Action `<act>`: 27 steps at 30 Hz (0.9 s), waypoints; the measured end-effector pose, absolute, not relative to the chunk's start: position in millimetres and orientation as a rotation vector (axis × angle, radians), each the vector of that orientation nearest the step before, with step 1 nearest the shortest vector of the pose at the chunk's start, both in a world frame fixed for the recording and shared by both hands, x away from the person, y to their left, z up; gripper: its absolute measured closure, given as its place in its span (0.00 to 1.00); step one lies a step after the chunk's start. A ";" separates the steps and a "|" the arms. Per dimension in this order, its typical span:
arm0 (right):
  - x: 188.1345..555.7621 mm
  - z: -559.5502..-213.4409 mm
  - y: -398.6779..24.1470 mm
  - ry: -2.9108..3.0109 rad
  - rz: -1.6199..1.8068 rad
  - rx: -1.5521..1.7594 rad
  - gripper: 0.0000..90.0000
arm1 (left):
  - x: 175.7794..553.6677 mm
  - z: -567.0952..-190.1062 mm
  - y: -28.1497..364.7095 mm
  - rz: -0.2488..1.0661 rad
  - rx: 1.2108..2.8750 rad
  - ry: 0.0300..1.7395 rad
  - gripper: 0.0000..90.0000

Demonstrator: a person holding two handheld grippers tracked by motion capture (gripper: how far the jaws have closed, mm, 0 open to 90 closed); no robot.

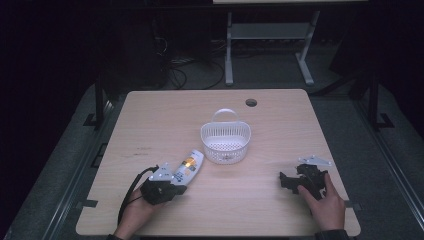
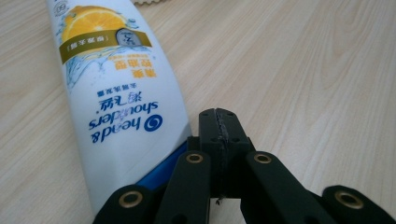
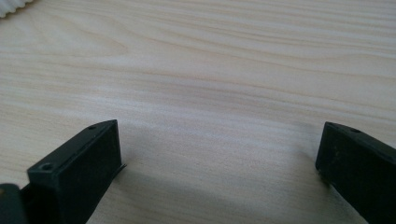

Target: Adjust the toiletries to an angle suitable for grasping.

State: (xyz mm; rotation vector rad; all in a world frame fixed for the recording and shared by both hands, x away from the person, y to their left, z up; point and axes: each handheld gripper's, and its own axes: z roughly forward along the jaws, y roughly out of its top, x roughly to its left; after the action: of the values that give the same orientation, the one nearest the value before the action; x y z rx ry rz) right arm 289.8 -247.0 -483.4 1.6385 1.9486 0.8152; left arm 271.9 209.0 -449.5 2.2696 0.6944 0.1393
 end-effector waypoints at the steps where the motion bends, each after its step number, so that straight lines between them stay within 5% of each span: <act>1: 289.8 -483.4 -247.0 1.949 0.815 1.638 0.00 | 272.0 -449.3 210.0 0.144 2.277 0.694 1.00; 27: 289.8 -483.4 -246.9 1.948 0.816 1.639 0.00 | 282.0 -449.5 252.2 0.233 2.247 0.841 1.00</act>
State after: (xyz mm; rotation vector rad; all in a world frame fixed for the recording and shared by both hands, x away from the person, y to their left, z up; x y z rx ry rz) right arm 289.8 -246.9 -483.4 1.6394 1.9477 0.8164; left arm 282.0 252.2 -449.5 2.2466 0.8406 0.2335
